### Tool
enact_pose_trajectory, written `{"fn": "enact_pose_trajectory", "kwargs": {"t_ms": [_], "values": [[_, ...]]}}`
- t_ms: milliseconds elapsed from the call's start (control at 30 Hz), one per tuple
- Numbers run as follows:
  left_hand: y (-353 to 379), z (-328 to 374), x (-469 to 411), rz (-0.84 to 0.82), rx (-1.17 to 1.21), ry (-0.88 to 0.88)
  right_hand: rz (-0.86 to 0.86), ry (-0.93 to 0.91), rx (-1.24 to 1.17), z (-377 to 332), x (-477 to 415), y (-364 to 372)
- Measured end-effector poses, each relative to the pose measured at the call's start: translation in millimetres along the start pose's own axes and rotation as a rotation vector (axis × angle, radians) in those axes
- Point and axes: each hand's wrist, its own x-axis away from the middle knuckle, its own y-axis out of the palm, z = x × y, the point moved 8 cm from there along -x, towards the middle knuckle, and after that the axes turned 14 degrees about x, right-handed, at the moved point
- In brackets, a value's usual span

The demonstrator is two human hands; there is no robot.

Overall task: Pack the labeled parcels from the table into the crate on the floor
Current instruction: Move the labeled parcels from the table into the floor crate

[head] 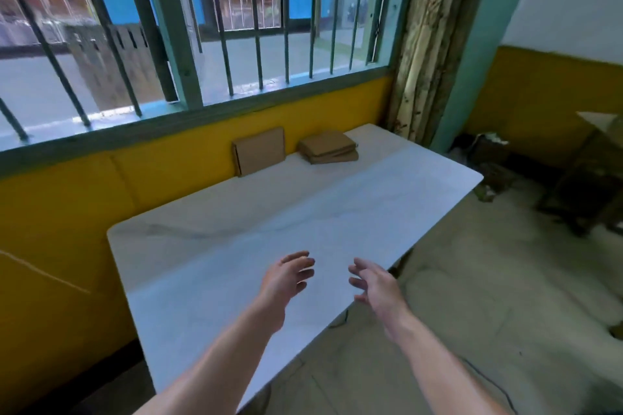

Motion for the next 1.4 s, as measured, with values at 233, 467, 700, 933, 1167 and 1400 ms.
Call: {"fn": "enact_pose_trajectory", "kwargs": {"t_ms": [233, 467, 700, 933, 1167, 1400], "values": [[64, 1, -90, 0.008, 0.022, 0.0, 0.019, 0.041, 0.003, -4, -98, -54], [131, 26, -213, 0.027, 0.102, -0.021, 0.018, 0.022, 0.09, -53, -232, -101], [160, 59, -306, 0.121, 0.137, -0.005, -0.03, 0.041, 0.12, -89, -345, -113], [149, 73, -373, 0.294, 0.193, -0.002, -0.131, 0.078, 0.157, -105, -458, -94], [137, 93, -454, 0.551, 0.103, 0.042, -0.15, 0.001, 0.253, -138, -581, -83], [142, 111, -529, 0.666, -0.054, 0.021, -0.138, -0.02, 0.469, -149, -674, -85]]}}
